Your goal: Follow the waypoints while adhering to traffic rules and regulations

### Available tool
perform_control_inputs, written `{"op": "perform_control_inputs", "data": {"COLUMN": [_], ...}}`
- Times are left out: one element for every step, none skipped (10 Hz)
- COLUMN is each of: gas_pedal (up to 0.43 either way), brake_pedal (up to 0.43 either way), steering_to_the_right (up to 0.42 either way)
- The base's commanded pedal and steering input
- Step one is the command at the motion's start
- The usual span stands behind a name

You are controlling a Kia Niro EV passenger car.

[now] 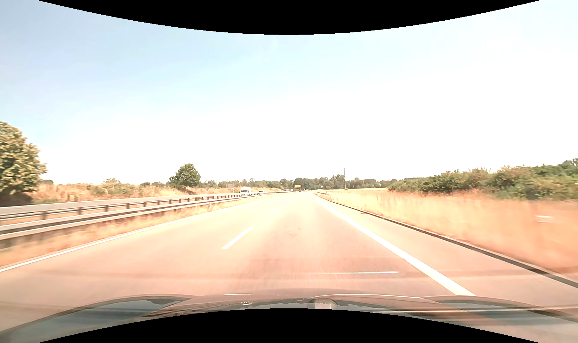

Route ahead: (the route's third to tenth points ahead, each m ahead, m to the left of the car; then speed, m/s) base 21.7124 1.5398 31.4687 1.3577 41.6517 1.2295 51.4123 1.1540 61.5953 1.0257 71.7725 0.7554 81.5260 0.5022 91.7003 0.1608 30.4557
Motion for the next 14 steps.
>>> {"op": "perform_control_inputs", "data": {"gas_pedal": [0.268, 0.268, 0.268, 0.268, 0.268, 0.268, 0.268, 0.268, 0.268, 0.268, 0.268, 0.268, 0.280, 0.280], "brake_pedal": [0.000, 0.000, 0.000, 0.000, 0.000, 0.000, 0.000, 0.000, 0.000, 0.000, 0.000, 0.000, 0.000, 0.000], "steering_to_the_right": [0.002, 0.002, 0.002, 0.002, 0.002, 0.002, 0.002, 0.002, 0.002, 0.002, 0.002, 0.002, 0.001, 0.001]}}
